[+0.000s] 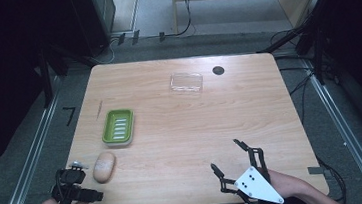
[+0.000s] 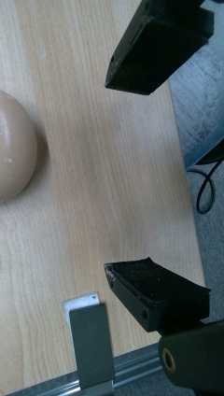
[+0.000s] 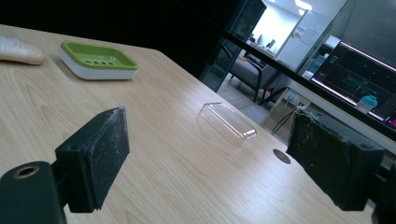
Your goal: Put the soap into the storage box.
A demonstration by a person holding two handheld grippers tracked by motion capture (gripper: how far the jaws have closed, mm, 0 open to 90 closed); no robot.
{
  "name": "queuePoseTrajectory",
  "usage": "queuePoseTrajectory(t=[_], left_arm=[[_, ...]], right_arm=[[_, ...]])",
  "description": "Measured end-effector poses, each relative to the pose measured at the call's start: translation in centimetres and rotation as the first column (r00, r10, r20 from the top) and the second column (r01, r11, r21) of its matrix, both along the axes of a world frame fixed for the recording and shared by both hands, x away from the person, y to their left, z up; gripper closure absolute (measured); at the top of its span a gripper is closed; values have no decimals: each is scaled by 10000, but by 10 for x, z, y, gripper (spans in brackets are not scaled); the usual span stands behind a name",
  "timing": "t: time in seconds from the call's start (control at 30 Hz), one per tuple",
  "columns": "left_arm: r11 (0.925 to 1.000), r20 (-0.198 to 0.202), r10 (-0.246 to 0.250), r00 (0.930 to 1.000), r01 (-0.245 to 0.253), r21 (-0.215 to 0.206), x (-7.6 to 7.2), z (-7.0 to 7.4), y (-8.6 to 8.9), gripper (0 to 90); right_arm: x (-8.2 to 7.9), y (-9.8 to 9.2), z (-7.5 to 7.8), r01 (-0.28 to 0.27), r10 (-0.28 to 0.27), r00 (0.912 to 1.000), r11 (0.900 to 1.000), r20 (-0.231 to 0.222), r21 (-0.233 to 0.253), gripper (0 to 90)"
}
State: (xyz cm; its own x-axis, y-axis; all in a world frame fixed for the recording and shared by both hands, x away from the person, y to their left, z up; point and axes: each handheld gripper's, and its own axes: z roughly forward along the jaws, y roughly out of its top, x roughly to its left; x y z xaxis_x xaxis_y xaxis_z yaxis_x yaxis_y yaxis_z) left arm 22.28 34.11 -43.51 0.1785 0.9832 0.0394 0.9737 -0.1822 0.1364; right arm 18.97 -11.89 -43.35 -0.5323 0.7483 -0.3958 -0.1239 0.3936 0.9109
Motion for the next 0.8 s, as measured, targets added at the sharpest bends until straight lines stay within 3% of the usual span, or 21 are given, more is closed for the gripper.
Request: queuePoseTrajectory(t=[0.8], left_arm=[[9999,-62,-91,9999,91,-119,6,7,-5,102]], right_arm=[[1,3,0,-116,116,9999,9999,0,-20,131]])
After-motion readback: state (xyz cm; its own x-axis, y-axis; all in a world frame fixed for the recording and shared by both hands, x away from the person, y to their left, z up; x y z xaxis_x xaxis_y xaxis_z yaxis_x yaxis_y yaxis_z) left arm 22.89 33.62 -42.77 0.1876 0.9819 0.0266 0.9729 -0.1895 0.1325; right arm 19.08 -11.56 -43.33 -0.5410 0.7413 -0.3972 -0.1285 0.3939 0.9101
